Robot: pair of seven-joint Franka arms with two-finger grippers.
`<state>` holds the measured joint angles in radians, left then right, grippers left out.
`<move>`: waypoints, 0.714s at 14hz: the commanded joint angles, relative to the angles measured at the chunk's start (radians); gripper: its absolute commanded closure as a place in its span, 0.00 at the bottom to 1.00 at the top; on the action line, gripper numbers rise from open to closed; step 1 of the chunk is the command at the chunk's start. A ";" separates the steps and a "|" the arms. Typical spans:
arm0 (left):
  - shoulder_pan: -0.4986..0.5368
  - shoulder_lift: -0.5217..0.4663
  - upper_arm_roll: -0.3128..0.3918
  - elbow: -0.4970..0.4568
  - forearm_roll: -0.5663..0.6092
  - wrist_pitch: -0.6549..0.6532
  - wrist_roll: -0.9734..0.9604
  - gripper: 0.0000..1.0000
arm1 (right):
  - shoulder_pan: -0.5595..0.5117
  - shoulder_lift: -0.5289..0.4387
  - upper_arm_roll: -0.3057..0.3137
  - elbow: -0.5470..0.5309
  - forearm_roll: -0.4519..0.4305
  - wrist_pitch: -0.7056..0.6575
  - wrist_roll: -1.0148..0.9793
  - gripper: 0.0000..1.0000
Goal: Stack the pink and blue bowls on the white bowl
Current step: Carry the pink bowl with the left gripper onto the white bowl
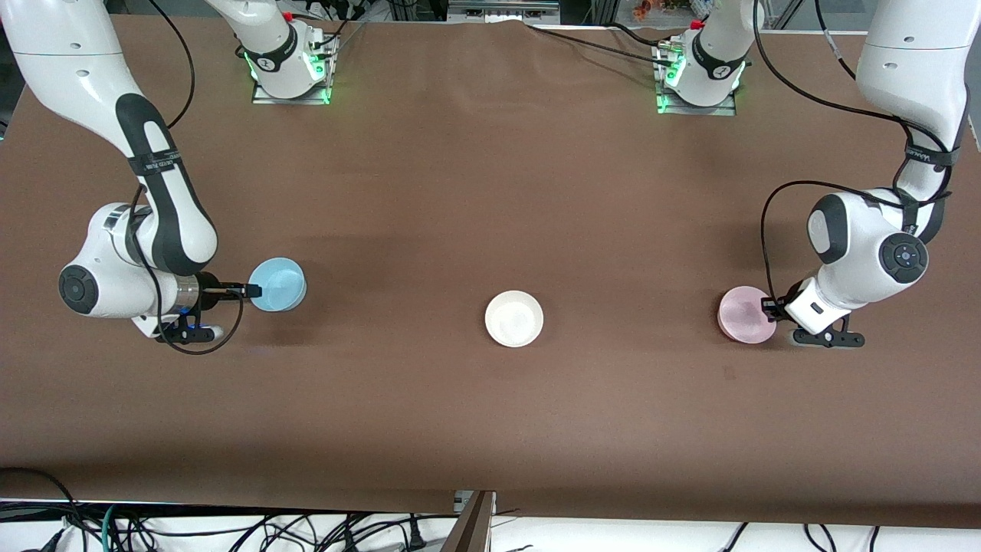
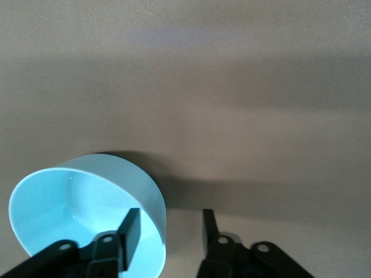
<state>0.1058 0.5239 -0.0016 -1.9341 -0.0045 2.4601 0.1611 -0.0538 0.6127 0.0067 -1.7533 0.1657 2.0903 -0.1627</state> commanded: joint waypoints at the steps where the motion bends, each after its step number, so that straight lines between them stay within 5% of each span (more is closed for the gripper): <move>1: -0.001 -0.044 -0.024 -0.014 -0.008 -0.029 -0.008 1.00 | -0.011 -0.008 0.006 -0.020 0.024 0.013 -0.023 0.58; 10: -0.003 -0.081 -0.262 -0.003 -0.011 -0.038 -0.472 1.00 | -0.014 -0.007 0.006 -0.023 0.064 -0.007 -0.024 1.00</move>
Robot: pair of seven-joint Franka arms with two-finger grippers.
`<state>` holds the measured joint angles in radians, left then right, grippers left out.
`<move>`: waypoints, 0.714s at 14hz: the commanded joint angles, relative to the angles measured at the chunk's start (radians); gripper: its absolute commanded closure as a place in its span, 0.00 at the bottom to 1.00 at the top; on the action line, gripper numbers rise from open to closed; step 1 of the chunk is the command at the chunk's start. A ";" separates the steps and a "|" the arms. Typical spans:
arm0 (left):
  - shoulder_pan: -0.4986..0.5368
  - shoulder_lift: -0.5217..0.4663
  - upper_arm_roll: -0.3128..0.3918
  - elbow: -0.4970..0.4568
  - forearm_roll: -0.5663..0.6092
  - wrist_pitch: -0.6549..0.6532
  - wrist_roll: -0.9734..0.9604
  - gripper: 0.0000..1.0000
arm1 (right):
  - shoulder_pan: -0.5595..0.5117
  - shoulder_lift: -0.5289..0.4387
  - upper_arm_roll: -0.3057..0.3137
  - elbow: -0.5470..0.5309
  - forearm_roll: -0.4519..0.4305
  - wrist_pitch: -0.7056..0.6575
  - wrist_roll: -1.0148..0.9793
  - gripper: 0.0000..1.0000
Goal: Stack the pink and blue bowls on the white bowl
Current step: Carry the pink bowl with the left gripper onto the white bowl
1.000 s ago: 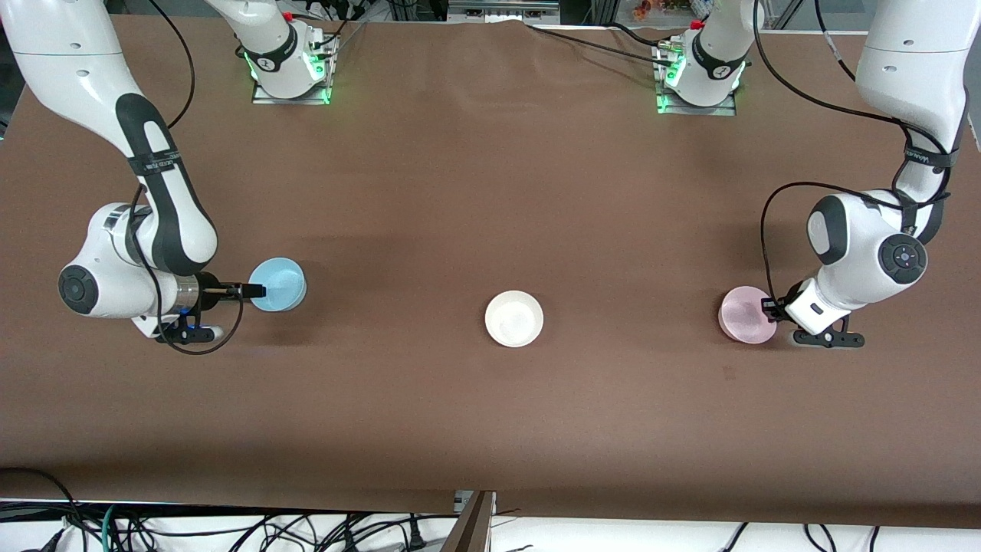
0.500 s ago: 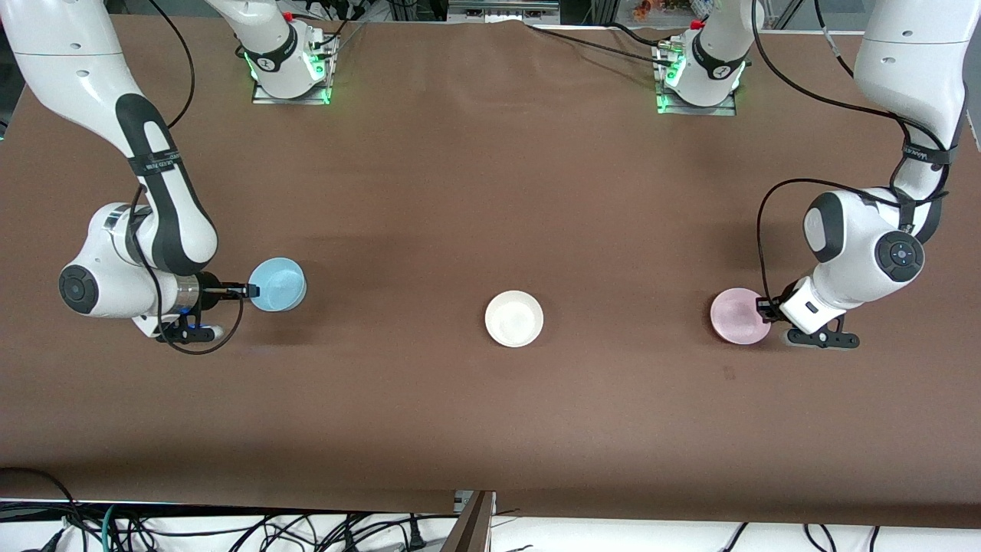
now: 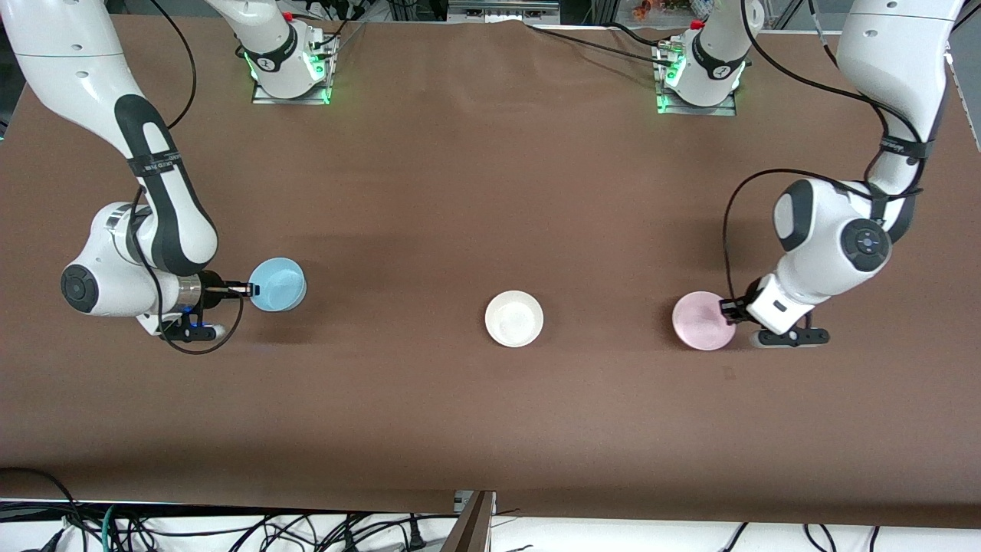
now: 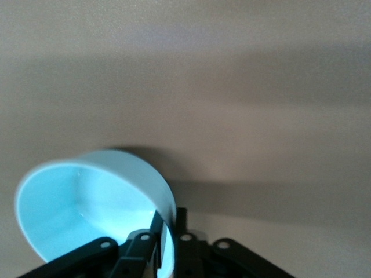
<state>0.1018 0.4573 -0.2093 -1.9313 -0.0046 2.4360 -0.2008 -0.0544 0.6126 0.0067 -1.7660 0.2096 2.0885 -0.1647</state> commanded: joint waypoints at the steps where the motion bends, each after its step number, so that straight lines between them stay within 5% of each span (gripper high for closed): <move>1: -0.002 -0.011 -0.086 -0.005 -0.009 -0.009 -0.171 1.00 | -0.013 -0.007 0.007 -0.006 0.020 -0.014 -0.022 1.00; 10: -0.250 0.020 -0.113 0.095 0.006 -0.011 -0.678 1.00 | -0.007 -0.059 0.033 0.123 0.022 -0.175 0.001 1.00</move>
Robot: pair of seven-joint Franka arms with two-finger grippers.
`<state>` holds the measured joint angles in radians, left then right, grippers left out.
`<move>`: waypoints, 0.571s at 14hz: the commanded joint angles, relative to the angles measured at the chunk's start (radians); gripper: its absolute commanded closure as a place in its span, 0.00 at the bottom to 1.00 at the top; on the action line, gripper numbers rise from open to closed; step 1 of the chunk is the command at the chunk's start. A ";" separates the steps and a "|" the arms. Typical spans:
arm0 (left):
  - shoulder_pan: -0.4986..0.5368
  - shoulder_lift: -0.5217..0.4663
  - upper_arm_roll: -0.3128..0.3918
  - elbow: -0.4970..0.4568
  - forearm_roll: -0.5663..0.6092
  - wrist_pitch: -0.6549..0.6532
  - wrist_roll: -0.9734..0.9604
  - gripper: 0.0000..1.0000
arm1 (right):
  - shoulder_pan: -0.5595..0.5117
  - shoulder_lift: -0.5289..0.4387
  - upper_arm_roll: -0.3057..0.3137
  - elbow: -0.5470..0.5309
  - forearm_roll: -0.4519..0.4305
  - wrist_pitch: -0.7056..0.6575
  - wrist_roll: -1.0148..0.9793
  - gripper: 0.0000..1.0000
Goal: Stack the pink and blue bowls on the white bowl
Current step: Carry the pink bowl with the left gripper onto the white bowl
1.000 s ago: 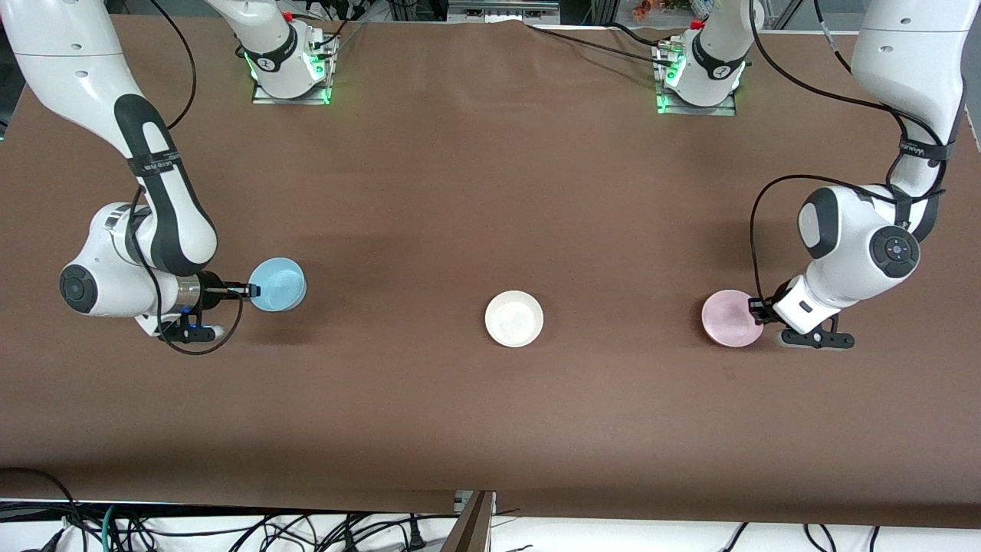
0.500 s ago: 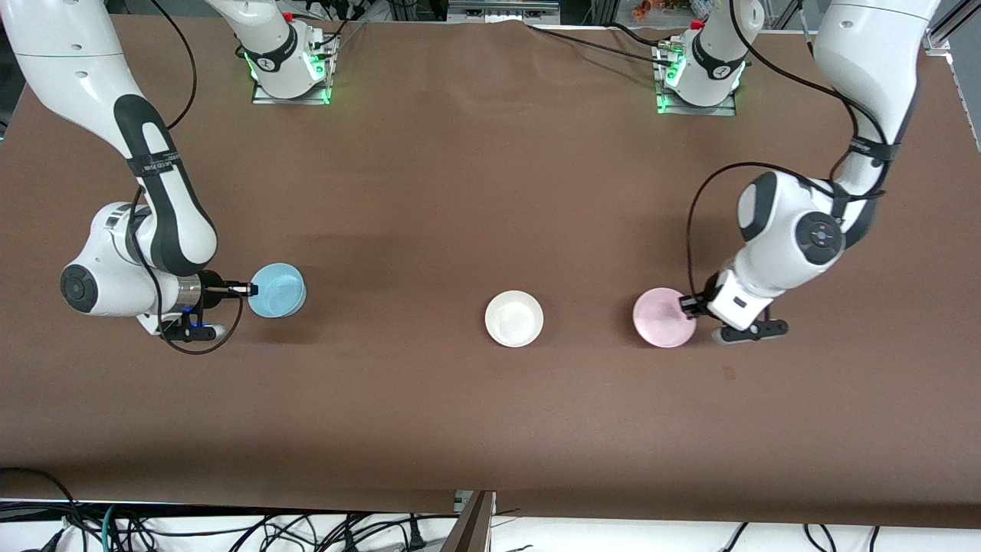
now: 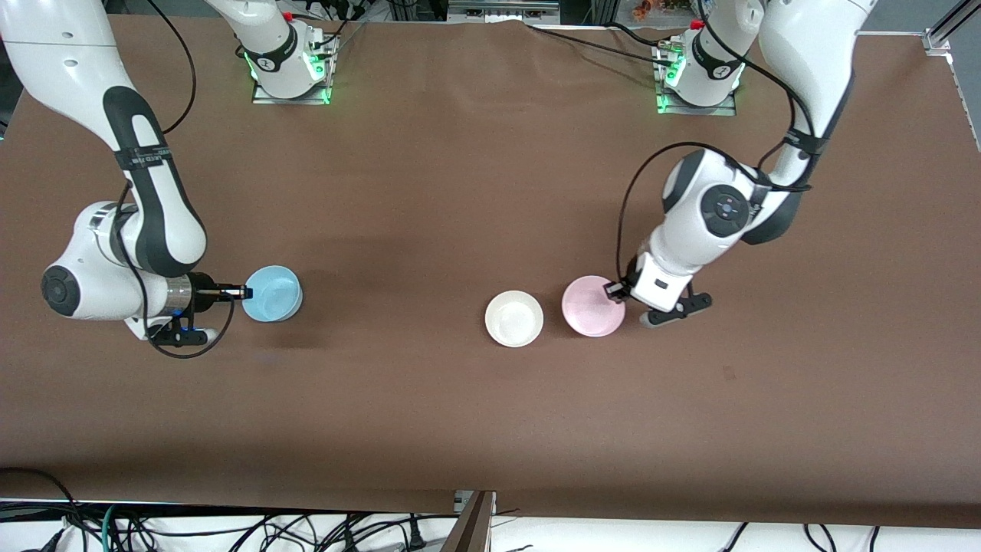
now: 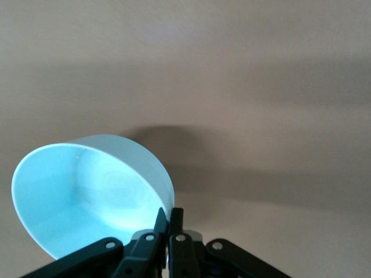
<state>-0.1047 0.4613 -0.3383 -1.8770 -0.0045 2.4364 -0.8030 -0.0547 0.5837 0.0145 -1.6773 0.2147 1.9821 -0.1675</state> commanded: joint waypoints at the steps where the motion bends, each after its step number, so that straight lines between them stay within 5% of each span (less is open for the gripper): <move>1: -0.062 0.022 0.016 0.042 0.015 -0.011 -0.111 1.00 | -0.005 -0.034 0.039 0.051 0.017 -0.097 0.019 1.00; 8: -0.191 0.149 0.013 0.197 0.238 -0.014 -0.493 1.00 | -0.001 -0.038 0.168 0.108 0.015 -0.124 0.160 1.00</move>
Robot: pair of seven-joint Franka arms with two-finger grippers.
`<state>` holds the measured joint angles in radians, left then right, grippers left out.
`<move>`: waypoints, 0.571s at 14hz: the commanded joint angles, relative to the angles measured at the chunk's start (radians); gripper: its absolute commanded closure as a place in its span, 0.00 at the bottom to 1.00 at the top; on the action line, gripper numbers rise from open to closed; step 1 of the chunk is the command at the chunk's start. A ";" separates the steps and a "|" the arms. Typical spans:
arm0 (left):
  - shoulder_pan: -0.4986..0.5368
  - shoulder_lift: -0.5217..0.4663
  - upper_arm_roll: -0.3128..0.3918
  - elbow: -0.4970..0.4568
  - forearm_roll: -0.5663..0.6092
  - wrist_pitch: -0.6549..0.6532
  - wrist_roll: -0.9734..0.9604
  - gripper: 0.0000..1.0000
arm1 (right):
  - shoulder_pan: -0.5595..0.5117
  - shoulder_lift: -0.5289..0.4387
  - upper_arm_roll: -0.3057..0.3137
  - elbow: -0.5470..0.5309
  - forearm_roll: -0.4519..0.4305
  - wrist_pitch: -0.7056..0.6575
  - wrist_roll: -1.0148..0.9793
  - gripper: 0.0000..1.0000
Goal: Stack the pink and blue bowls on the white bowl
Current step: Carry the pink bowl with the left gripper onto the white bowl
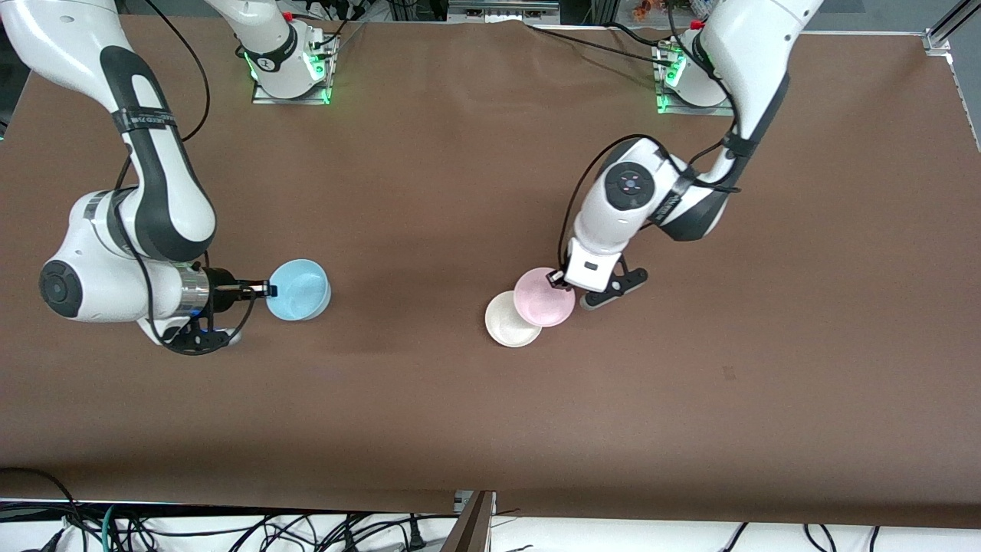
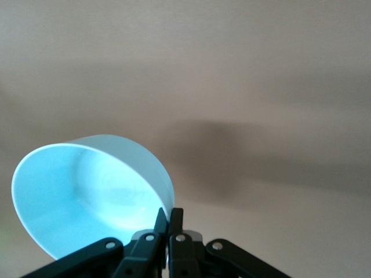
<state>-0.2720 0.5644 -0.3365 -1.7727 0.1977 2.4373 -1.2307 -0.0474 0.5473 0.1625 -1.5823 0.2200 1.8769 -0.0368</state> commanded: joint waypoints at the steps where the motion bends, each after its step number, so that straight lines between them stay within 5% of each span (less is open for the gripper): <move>1: -0.027 0.048 0.011 0.107 0.028 -0.015 -0.072 1.00 | -0.008 -0.001 0.034 0.015 0.010 -0.018 0.046 1.00; 8: -0.062 0.107 0.014 0.156 0.034 -0.015 -0.148 1.00 | 0.018 0.010 0.088 0.053 0.010 -0.012 0.236 1.00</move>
<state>-0.3086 0.6426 -0.3346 -1.6570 0.2022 2.4356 -1.3337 -0.0269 0.5473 0.2457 -1.5558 0.2203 1.8778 0.1734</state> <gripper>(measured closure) 0.974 0.978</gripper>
